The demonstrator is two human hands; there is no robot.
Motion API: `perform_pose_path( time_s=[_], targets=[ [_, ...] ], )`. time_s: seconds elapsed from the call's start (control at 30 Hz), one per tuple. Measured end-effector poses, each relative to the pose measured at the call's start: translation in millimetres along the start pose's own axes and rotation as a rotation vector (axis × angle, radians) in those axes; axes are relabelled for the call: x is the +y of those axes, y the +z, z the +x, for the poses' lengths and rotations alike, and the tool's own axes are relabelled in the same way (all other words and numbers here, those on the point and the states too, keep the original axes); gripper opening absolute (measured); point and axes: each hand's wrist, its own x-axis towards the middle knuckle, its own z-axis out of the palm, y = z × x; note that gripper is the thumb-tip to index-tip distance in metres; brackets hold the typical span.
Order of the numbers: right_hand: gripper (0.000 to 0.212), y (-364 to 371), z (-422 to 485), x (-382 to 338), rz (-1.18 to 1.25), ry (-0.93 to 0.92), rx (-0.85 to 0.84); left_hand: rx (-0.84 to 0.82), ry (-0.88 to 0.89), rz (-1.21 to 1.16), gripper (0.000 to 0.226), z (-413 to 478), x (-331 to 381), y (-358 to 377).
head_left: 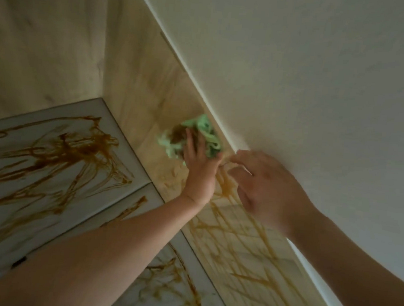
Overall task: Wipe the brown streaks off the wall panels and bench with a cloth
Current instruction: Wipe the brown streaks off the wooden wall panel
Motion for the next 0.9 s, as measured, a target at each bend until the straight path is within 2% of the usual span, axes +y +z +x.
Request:
perform_pose_path(
  time_s=[0.07, 0.1, 0.17, 0.3, 0.43, 0.53, 0.6, 0.8, 0.83, 0.9],
  targets=[
    [0.024, -2.0, -4.9, -0.4, -0.006, -0.003, 0.037, -0.039, 0.368, 0.283, 0.040, -0.8, -13.1, 2.5],
    [0.022, -2.4, -6.6, -0.1, -0.004, -0.003, 0.035, -0.037, 0.452, 0.375, 0.036, 3.1, -26.6, 3.3],
    [0.019, -1.5, -6.4, 1.5, -0.007, 0.010, 0.042, -0.064, 0.407, 0.417, 0.053, 3.3, -48.7, -1.8],
    [0.015, 9.9, 4.7, -2.9, -0.013, 0.042, 0.062, -0.221, 0.205, 0.446, 0.063, -25.0, -89.7, -12.8],
    [0.023, 24.5, 25.8, -8.1, -0.074, 0.037, 0.047, -0.296, 0.243, 0.479, 0.064, -19.0, -96.9, -16.9],
    [0.039, 43.8, 49.2, -9.3, -0.064, 0.011, 0.070, -0.232, 0.348, 0.441, 0.062, -2.7, -100.1, -24.8],
    [0.048, 61.3, 64.0, -10.6, -0.075, -0.016, 0.100, -0.175, 0.332, 0.409, 0.059, 11.6, -122.8, -31.2],
    [0.037, 77.5, 72.5, -15.2, -0.183, 0.029, 0.182, -0.015, -0.190, 0.201, 0.054, 30.0, -222.9, -23.2],
    [0.037, 77.0, 72.3, -14.8, -0.184, 0.030, 0.180, 0.005, -0.275, 0.131, 0.053, 31.1, -235.4, -19.2],
    [0.037, 78.1, 73.5, -13.6, -0.197, 0.021, 0.177, 0.080, -0.565, -0.201, 0.049, 36.4, -249.9, -19.7]
  ],
)
